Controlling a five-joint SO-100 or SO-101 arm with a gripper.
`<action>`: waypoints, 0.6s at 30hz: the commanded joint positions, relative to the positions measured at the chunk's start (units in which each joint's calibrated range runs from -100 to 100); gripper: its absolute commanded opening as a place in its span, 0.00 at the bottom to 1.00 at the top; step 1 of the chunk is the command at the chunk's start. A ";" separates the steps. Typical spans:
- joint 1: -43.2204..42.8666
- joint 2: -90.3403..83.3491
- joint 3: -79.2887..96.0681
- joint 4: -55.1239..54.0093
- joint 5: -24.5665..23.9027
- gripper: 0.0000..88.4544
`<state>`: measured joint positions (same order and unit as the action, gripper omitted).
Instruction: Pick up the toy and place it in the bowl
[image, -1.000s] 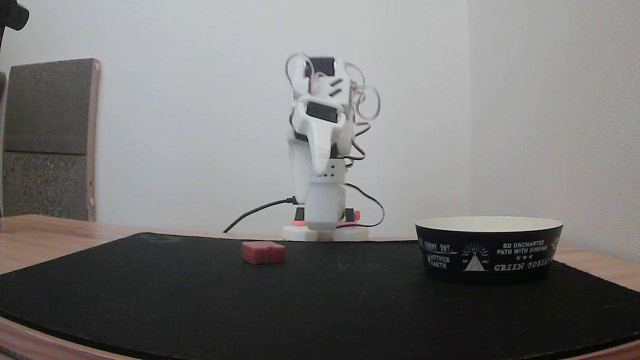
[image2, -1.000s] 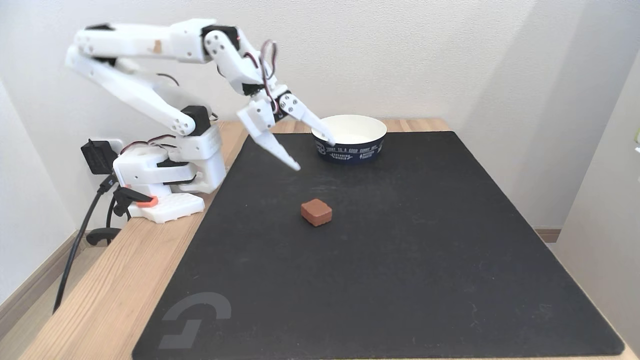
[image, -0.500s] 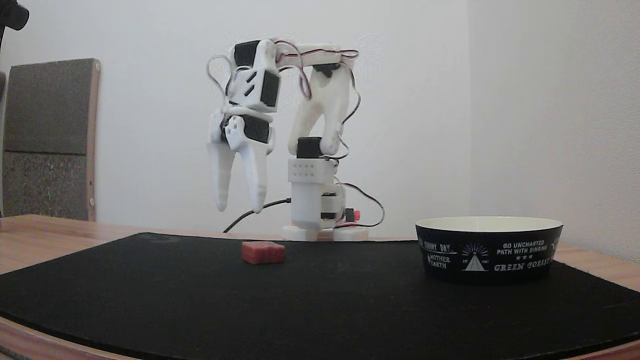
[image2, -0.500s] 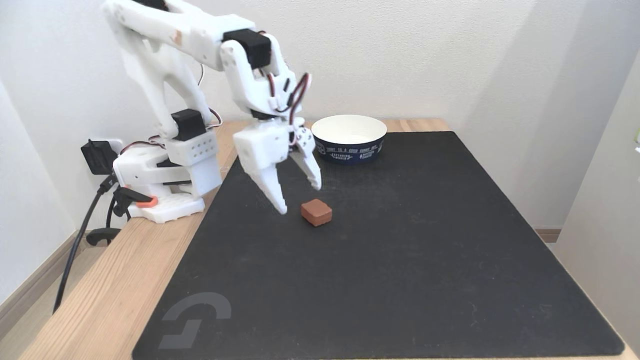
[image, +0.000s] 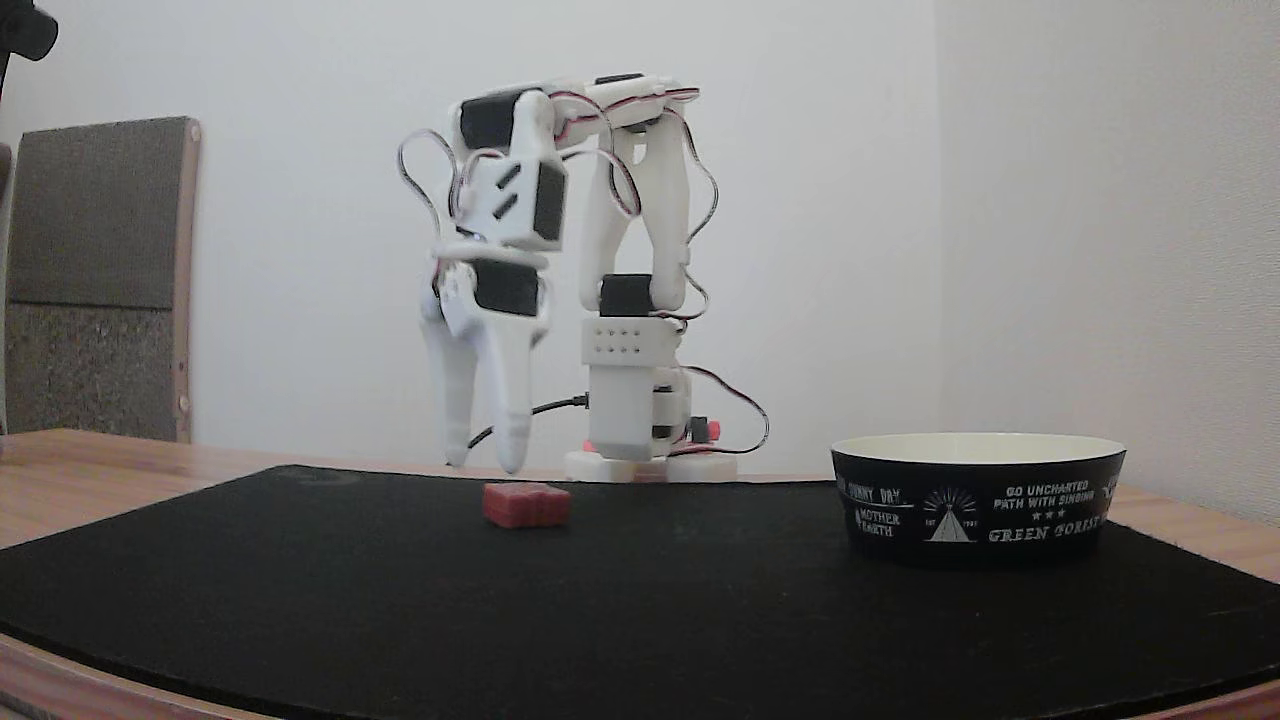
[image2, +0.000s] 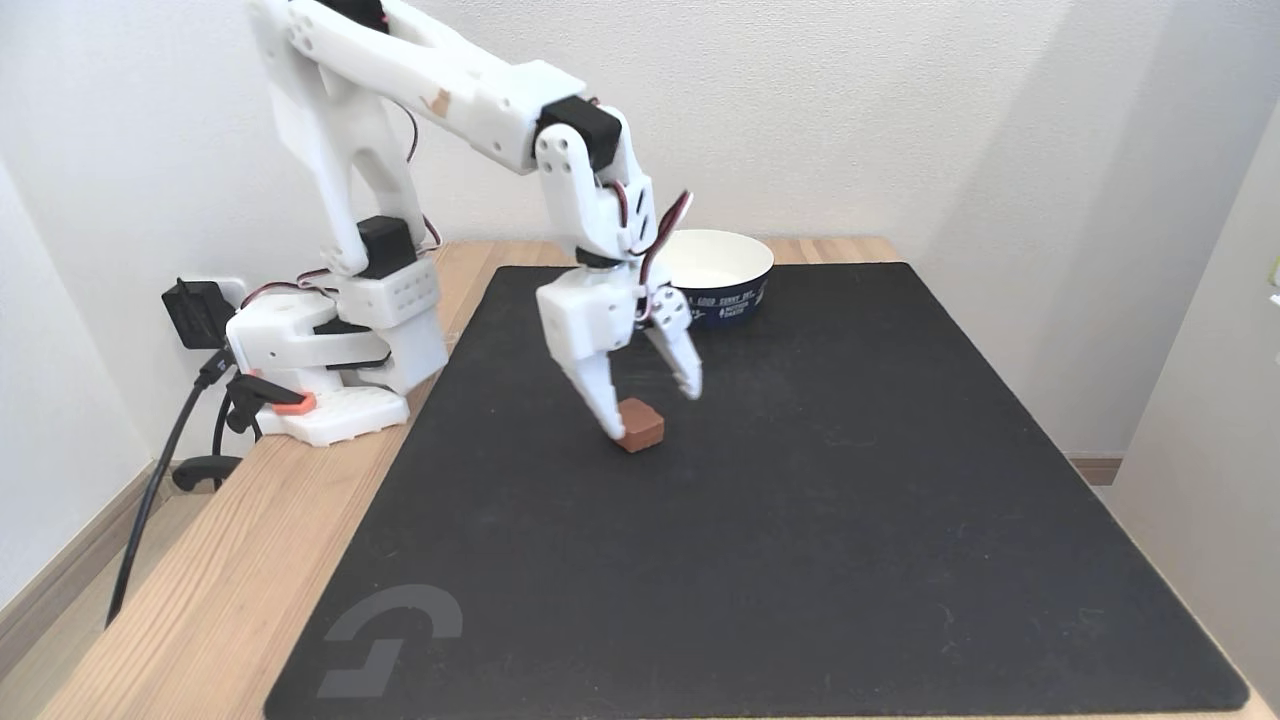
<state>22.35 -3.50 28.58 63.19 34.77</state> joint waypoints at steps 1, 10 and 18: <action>-2.31 0.12 3.01 -0.11 -0.28 0.34; -3.15 0.12 7.16 -0.87 -0.28 0.34; -2.56 0.20 6.71 -2.40 -0.28 0.34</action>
<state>19.35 -3.33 35.76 62.60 34.57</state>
